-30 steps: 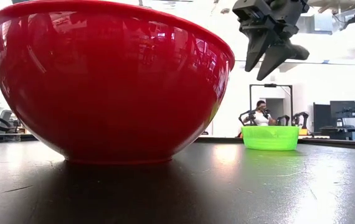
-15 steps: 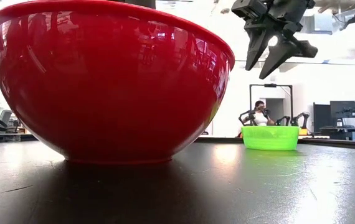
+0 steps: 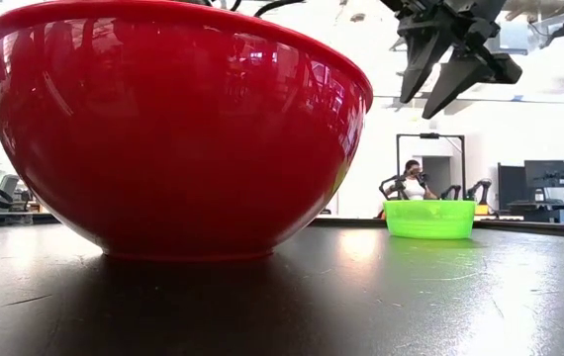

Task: Nest bowls inside each other
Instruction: Stack the orange patterned bowl on top of the blue bowl, then stack the transparent green bowl on top of the orange patterned bowl

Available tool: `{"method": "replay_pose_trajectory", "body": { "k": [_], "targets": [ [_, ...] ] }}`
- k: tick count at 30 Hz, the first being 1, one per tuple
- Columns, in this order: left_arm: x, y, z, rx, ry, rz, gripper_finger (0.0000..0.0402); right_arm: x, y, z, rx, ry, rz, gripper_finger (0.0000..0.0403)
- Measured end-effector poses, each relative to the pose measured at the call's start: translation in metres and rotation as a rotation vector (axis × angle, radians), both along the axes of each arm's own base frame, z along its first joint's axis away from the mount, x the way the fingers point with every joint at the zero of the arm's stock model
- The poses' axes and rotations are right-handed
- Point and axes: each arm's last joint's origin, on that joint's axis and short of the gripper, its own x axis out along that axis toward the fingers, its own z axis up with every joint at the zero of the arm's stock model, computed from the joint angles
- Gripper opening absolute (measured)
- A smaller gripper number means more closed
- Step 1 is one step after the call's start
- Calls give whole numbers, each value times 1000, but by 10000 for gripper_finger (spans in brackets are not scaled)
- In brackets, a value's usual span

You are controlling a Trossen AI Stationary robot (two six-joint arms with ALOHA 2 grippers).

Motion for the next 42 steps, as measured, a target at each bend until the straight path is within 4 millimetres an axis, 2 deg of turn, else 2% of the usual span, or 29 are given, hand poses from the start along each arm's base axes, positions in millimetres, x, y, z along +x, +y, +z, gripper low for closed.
{"method": "replay_pose_trajectory", "body": {
  "k": [6,12,23,27,32,37,42],
  "targets": [
    [1,-4,-7,-10,32,-1,5,-1,-1,-1,-9,17,5,189],
    [3,-11,-20,9,81,-25,41,-3,-1,-1,-14,36,9,189],
    [1,-16,-17,34,93,-33,99,-3,-2,-2,-17,48,13,189],
    [5,-17,-4,39,96,-50,118,-3,-4,-2,-17,49,9,189],
    [11,-17,26,84,35,-83,128,-4,-9,-3,-11,68,-29,189],
    [13,-16,51,120,10,-104,128,-14,-24,-8,-9,184,-143,189],
    [0,-7,83,107,-85,-78,128,-23,-48,-13,-9,308,-217,189]
  ]
}}
